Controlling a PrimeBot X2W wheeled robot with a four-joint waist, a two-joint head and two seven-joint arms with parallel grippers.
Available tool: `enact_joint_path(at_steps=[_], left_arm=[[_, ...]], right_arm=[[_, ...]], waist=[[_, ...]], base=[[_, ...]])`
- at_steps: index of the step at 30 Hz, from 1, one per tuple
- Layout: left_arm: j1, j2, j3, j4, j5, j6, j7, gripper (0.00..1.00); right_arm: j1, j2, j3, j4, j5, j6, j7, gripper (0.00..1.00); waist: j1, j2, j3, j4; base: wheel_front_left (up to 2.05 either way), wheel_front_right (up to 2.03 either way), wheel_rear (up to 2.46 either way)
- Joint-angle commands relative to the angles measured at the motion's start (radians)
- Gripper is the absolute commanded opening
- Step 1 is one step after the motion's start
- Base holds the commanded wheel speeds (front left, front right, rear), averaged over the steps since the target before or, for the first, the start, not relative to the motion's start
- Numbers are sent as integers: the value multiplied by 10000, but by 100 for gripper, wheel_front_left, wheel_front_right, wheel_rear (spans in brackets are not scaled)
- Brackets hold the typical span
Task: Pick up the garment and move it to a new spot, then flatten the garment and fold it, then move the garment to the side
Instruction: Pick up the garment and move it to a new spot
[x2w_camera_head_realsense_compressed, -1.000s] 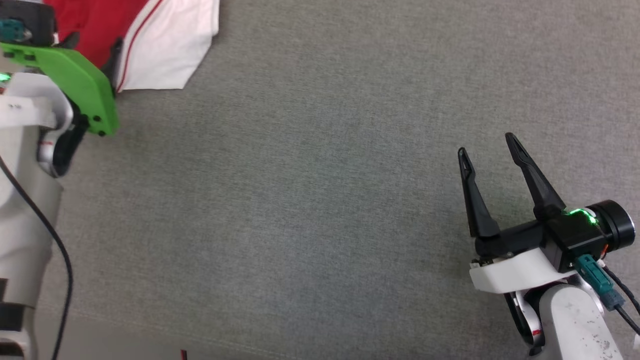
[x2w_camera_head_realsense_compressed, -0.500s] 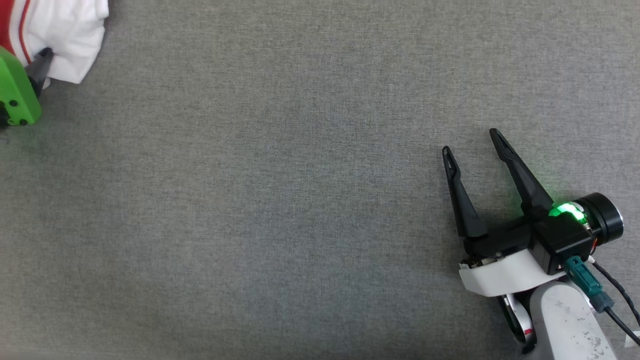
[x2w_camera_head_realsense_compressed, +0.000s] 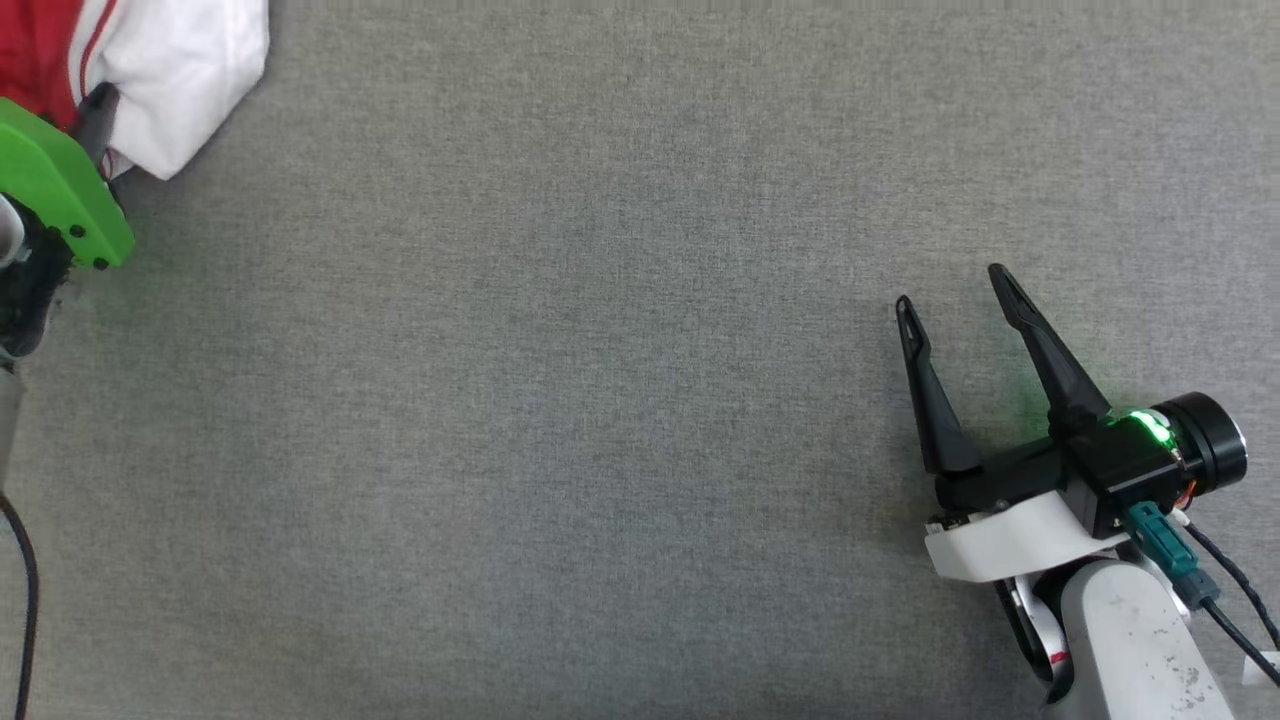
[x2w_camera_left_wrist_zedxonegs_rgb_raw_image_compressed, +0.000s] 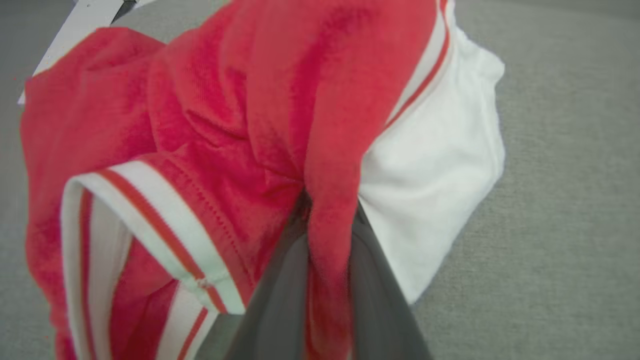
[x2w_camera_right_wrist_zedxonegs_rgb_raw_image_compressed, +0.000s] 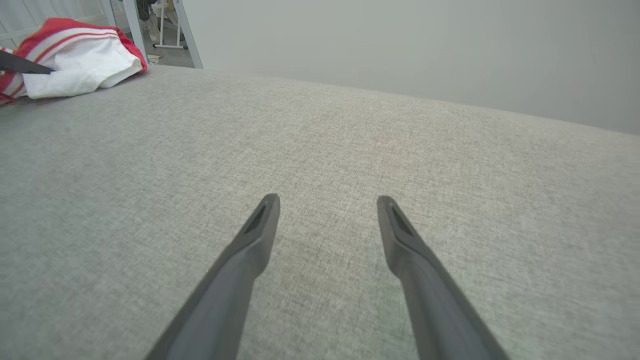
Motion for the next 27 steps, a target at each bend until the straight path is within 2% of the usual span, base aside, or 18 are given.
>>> enact_joint_path(at_steps=[1,6,9,15,22,27], left_arm=[[107,-104,55,-19,-91,-70,-338,0],[221,-223,230,-325,47,142,-1404,0],[398,-346,205,-808,49,303,-1515,0],[982,-674,-125,-2221,265,956,-1428,0],[2105,-1715,-828,-3719,403,1882,-1304,0],[2699,-2812,-1439,-3755,418,2198,-1434,0]], right_arm=[[58,22,-37,98,-16,-7,-70,100],[215,124,-103,339,248,-7,-110,100],[328,179,-133,469,340,-7,-126,100],[550,256,-241,682,561,-7,-143,100],[940,282,-654,786,787,-7,-147,100],[1146,284,-904,835,863,-7,-147,100]], waist=[[0,0,-649,141],[0,0,-1563,223],[0,0,-2035,230],[0,0,-2938,51],[0,0,-3755,-529],[0,0,-3966,-983]], base=[[0,0,0],[0,0,0],[0,0,0],[0,0,0],[0,0,0],[0,0,0]])
